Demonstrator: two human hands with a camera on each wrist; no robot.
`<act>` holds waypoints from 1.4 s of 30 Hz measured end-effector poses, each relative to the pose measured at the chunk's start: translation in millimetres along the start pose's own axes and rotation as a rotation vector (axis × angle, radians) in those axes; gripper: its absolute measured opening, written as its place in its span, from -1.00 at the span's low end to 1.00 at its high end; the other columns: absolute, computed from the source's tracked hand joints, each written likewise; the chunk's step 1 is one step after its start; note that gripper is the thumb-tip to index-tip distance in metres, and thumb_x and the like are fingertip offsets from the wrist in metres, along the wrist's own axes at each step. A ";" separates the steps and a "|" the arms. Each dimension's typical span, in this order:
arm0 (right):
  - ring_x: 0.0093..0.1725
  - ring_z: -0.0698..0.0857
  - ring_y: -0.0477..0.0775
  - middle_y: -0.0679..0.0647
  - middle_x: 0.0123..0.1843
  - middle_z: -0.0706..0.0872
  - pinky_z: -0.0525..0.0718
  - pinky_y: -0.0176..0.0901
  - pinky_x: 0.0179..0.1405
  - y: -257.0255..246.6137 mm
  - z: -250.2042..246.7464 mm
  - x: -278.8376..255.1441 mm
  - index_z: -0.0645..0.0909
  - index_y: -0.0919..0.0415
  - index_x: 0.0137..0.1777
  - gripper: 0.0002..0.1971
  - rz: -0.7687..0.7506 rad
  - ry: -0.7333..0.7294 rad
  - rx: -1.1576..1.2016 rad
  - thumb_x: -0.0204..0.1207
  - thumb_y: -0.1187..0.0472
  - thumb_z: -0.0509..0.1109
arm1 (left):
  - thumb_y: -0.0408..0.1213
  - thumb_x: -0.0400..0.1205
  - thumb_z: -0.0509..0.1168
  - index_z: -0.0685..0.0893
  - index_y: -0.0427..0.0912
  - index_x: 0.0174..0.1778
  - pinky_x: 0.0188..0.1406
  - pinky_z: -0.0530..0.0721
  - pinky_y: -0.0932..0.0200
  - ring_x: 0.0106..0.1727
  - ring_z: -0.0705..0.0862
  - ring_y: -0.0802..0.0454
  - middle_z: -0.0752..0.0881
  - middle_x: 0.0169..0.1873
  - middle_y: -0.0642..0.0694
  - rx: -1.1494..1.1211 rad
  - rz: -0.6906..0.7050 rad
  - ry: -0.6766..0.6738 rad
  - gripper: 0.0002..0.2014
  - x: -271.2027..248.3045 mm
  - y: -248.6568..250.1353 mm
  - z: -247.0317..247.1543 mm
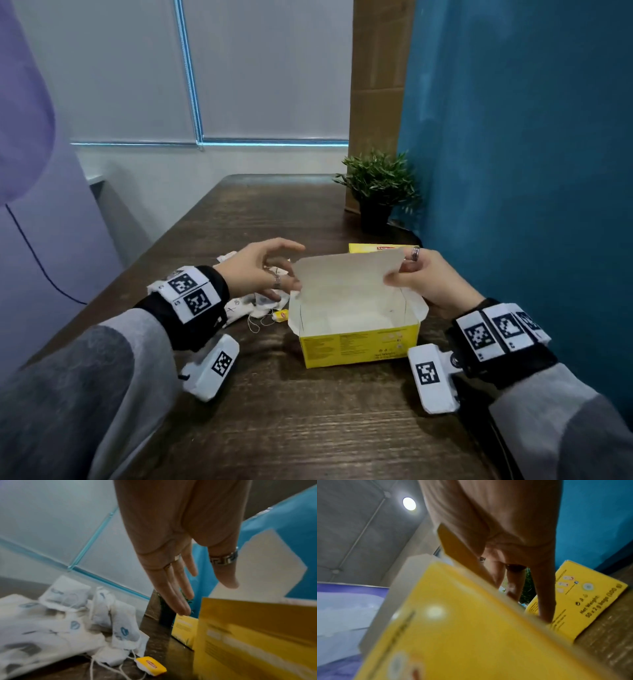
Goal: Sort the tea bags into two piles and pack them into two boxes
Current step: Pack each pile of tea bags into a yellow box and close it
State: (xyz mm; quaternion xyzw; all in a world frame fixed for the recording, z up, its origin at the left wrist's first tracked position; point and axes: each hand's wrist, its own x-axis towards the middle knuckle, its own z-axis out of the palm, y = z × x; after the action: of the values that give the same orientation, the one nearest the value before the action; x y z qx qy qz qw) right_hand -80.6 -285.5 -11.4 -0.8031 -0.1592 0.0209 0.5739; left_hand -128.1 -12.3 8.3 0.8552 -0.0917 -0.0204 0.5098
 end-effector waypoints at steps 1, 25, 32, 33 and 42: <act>-0.20 0.67 0.10 0.23 -0.22 0.70 0.65 -0.20 -0.17 -0.3 0.5 -1.9 0.56 0.43 -0.23 -0.88 -0.022 -0.001 -0.013 0.41 0.59 0.40 | -0.47 0.42 0.49 0.67 -0.03 0.14 -0.05 0.78 -0.10 -0.10 0.75 -0.12 0.74 -0.06 -0.11 0.075 0.072 -0.019 -0.59 -0.1 0.8 2.6; -0.11 0.74 0.11 0.25 -0.09 0.78 0.71 -0.14 -0.04 -10.3 -7.9 2.6 0.63 0.20 0.18 -0.81 -0.025 -0.064 -0.149 0.59 0.26 0.34 | -0.39 0.55 0.37 0.78 -0.10 -0.13 -0.17 0.74 0.16 -0.23 0.78 0.03 0.83 -0.26 -0.11 -0.093 0.189 0.191 -0.89 3.1 -1.5 -15.5; -0.25 0.69 -0.14 0.12 0.03 0.71 0.61 -0.56 -0.41 4.6 -4.3 25.6 0.51 0.24 0.19 -0.83 0.103 -0.018 -0.155 0.65 0.39 0.21 | -0.27 0.58 0.37 0.73 -0.16 0.09 -0.14 0.60 0.18 -0.06 0.66 -0.01 0.75 -0.01 -0.17 0.354 -0.223 0.336 -0.80 35.6 -29.8 -50.7; -0.30 0.71 -0.20 0.08 -0.01 0.71 0.60 -0.56 -0.42 7.4 -4.0 28.2 0.50 0.26 0.22 -0.80 0.101 -0.035 -0.165 0.64 0.41 0.20 | -0.17 0.55 0.40 0.69 -0.16 0.18 0.00 0.59 0.14 0.04 0.66 -0.04 0.72 0.10 -0.18 0.458 -0.270 0.308 -0.70 37.9 -33.0 -50.9; 0.02 0.77 0.27 0.20 0.05 0.81 0.68 0.05 0.09 8.1 -3.7 31.2 0.48 0.16 0.33 -0.73 0.168 -0.113 -0.270 0.65 0.27 0.23 | 0.02 0.23 0.62 0.56 -0.13 0.35 -0.09 0.54 0.17 0.03 0.65 -0.07 0.68 0.15 -0.13 0.775 -0.456 0.064 -0.22 54.1 -46.7 -34.5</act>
State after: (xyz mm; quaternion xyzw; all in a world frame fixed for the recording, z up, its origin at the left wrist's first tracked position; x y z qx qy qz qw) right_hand -48.3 -282.6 -13.0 -0.8809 -0.1246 0.0923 0.4471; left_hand -64.1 29.7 -13.0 0.9815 0.1141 -0.0702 0.1371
